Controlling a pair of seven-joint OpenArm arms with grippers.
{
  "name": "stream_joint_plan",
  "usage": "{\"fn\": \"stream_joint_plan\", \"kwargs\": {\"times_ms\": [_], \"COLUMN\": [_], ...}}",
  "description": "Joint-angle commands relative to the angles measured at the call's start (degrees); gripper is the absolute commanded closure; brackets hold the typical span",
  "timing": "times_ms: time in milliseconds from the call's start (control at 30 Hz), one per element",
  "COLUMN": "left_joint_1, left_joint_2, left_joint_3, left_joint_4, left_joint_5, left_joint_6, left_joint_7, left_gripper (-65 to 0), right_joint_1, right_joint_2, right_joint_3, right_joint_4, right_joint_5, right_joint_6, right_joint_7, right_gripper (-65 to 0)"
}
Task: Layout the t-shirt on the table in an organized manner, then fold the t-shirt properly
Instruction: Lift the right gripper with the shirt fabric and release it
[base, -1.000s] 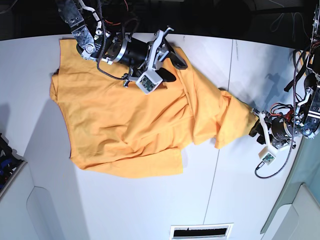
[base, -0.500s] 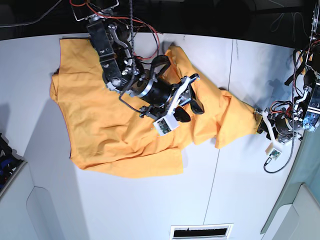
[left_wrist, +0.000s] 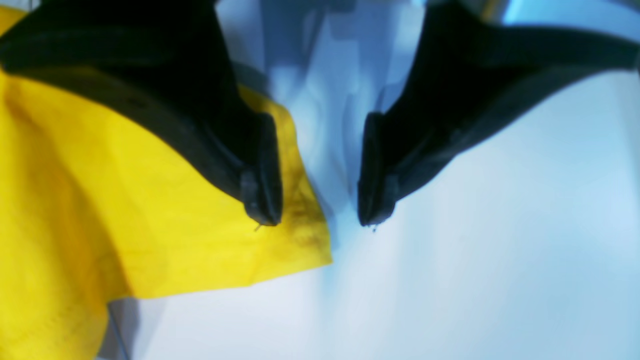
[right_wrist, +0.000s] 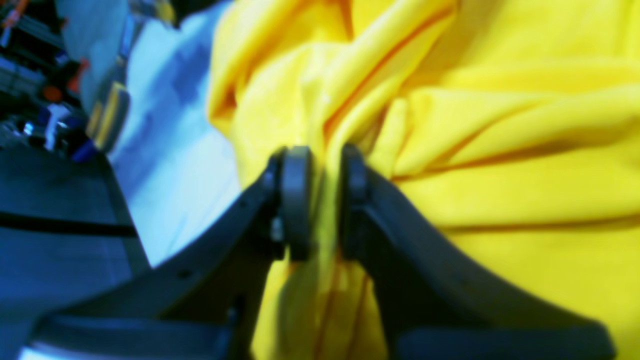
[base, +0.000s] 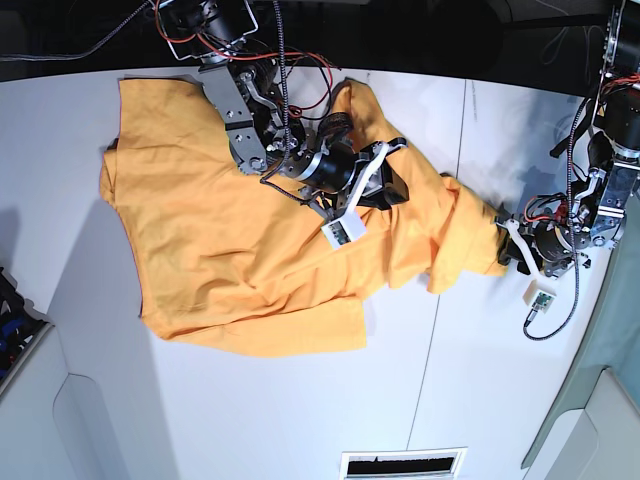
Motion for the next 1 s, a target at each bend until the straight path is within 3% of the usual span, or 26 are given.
{"fn": "stream_joint_plan", "kwargs": {"times_ms": [0,67,100,133,300,400,533,633,767,867,967], "left_joint_1": [-1.03,-1.05,-1.05,-1.03,-1.22,-2.05,-4.00,-5.68,-7.34,-7.76,-7.72], "left_joint_2": [-0.46,-0.15,0.02,0.17,0.11,0.09,0.09,0.11,0.09,-0.11,-0.35], "left_joint_3": [-0.17,-0.15,-0.15,-0.15,-0.17,-0.17,-0.17,-0.17,-0.17,-0.17,-0.15], "left_joint_4": [0.33,0.33,0.33,0.33,0.33,0.33,0.33,0.33,0.33,0.33,0.33], "left_joint_5": [0.15,0.15,0.28,0.61,3.98,5.31,5.31,5.81,7.74,7.85,7.82], "left_joint_6": [-0.42,-0.39,-0.33,-0.17,-0.15,-0.02,3.30,3.69,3.72,3.72,3.69], "left_joint_7": [0.00,-0.17,-0.39,-0.68,-2.51,-2.69,-2.69,-2.64,-2.45,-1.44,-1.38], "left_gripper": [-23.5,-10.5,-2.9,0.0,0.0,0.0,0.0,0.0,0.0,0.0,0.0], "right_joint_1": [0.90,0.92,0.92,0.90,0.61,0.22,-2.91,-6.34,-10.99,-12.70,-12.90], "right_joint_2": [-0.90,-0.90,-0.90,-0.90,-0.85,-0.76,0.02,3.58,8.90,12.04,13.09], "right_joint_3": [-0.04,-0.04,-0.04,-0.04,-0.04,-0.07,-0.24,-3.02,-10.10,-16.76,-22.38], "right_joint_4": [0.98,1.03,1.14,1.36,5.66,11.34,20.90,28.00,35.34,36.70,36.11], "right_joint_5": [1.05,0.85,0.87,0.87,0.83,0.87,2.32,6.01,6.14,4.68,1.62], "right_joint_6": [1.09,1.07,1.09,1.14,2.60,2.60,2.84,2.82,2.82,2.82,2.73], "right_joint_7": [1.33,1.33,1.33,1.33,0.50,-5.05,-11.10,-11.69,-11.72,-11.32,-11.34], "right_gripper": [-6.2,0.0,0.0,0.0,0.0,0.0,0.0,0.0,0.0,0.0,0.0]}}
